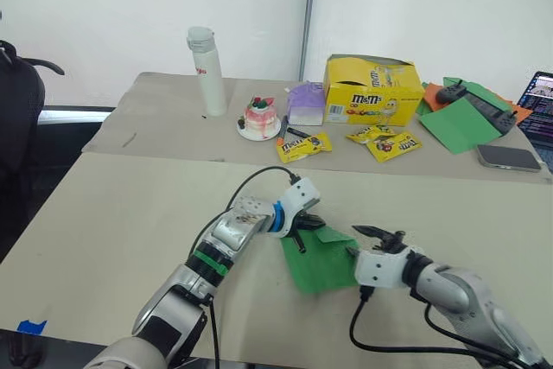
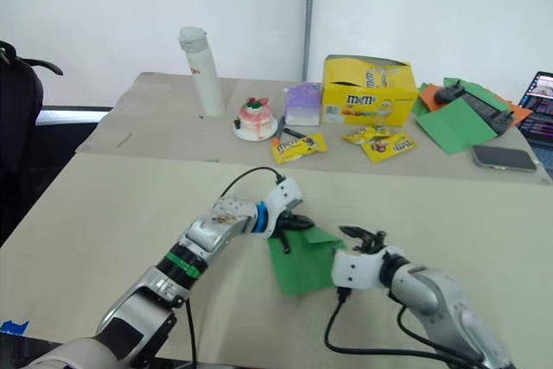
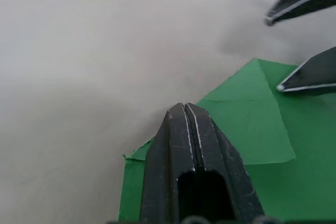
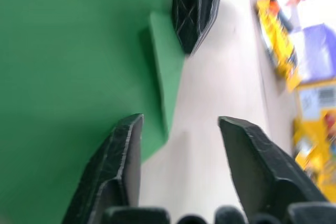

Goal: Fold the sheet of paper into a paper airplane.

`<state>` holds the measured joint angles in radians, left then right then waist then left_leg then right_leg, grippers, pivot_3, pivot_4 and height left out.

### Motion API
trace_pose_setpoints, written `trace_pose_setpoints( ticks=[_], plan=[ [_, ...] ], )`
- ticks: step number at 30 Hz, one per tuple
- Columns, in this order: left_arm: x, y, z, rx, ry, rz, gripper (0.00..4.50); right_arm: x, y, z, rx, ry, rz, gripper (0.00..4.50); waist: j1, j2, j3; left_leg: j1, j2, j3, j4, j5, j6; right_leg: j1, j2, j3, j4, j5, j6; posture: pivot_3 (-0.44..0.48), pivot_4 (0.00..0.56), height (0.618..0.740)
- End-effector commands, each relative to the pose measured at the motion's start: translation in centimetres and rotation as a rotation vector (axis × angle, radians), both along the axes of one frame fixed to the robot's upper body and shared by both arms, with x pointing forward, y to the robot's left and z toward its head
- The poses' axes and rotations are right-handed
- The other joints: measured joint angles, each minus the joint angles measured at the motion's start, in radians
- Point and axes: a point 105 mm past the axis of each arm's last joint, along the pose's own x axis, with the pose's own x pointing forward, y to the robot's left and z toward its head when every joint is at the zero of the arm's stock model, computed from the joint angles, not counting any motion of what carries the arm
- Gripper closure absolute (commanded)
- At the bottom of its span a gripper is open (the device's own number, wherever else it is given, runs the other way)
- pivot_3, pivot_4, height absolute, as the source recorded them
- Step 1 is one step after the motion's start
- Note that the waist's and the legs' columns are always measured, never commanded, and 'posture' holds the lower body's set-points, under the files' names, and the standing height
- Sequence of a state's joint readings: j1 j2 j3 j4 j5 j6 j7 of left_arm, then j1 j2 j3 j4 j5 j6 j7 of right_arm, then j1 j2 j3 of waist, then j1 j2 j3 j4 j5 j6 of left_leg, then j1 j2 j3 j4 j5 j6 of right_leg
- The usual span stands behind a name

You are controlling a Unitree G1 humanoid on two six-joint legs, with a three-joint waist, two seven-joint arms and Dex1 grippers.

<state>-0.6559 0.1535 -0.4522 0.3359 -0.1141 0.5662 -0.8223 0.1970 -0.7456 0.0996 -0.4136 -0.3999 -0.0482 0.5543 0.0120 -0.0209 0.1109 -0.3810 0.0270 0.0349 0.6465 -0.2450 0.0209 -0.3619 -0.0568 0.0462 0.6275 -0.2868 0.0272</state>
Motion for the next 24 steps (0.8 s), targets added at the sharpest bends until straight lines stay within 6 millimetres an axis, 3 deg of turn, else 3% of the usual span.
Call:
trace_pose_setpoints(
  ticks=[1,4,8,12,15,20,24],
  plan=[
    [-0.6,0.5,-2.3,0.068,0.056,0.001,4.50,0.8,-0.1,3.8,0.160,-0.060,-0.054,2.23,-0.001,-0.001,0.001,0.000,0.000,0.000,0.000,0.000,0.000,0.000,0.000,0.000,0.000,0.000,0.000,0.000,0.150,0.740],
    [-0.6,0.5,-2.3,0.068,0.057,-0.002,4.50,1.6,0.7,4.0,0.310,0.001,-0.093,3.11,-0.002,-0.001,0.001,0.001,0.001,-0.001,0.000,0.000,0.000,0.001,0.000,0.000,0.000,0.000,0.000,0.000,0.150,0.740],
    [-0.7,0.6,-2.3,0.067,0.058,-0.001,4.50,2.8,2.1,3.0,0.422,0.096,-0.135,4.49,0.000,0.001,-0.001,0.001,0.001,-0.002,0.000,0.000,0.000,0.001,0.001,-0.001,0.000,0.000,-0.001,0.000,0.150,0.740],
    [-0.7,0.7,-2.2,0.063,0.056,0.008,4.50,3.1,3.0,0.4,0.473,0.211,-0.202,4.49,0.000,0.003,-0.002,-0.001,0.000,-0.002,0.000,0.000,0.000,0.001,0.000,-0.001,-0.001,0.000,-0.001,0.000,0.150,0.740],
    [-0.6,0.7,-2.1,0.057,0.053,0.018,4.50,3.0,2.3,-1.9,0.506,0.304,-0.326,4.49,0.000,0.004,-0.003,-0.001,0.001,-0.002,0.000,0.000,0.000,0.000,0.000,-0.001,-0.001,0.000,-0.001,0.000,0.150,0.740],
    [-0.8,0.6,-2.2,0.059,0.059,-0.003,4.50,1.6,1.0,-3.0,0.490,0.346,-0.384,4.49,0.000,0.003,-0.004,0.000,0.001,-0.002,0.000,0.000,0.000,0.000,0.000,-0.001,0.000,0.000,-0.001,0.000,0.150,0.740],
    [-0.7,0.5,-2.2,0.067,0.057,-0.025,4.50,0.7,-1.3,-3.1,0.474,0.347,-0.459,4.49,0.000,0.002,-0.004,-0.001,0.000,-0.002,0.000,0.000,0.000,0.001,0.000,-0.001,-0.001,-0.001,0.000,0.000,0.150,0.740]
  ],
)
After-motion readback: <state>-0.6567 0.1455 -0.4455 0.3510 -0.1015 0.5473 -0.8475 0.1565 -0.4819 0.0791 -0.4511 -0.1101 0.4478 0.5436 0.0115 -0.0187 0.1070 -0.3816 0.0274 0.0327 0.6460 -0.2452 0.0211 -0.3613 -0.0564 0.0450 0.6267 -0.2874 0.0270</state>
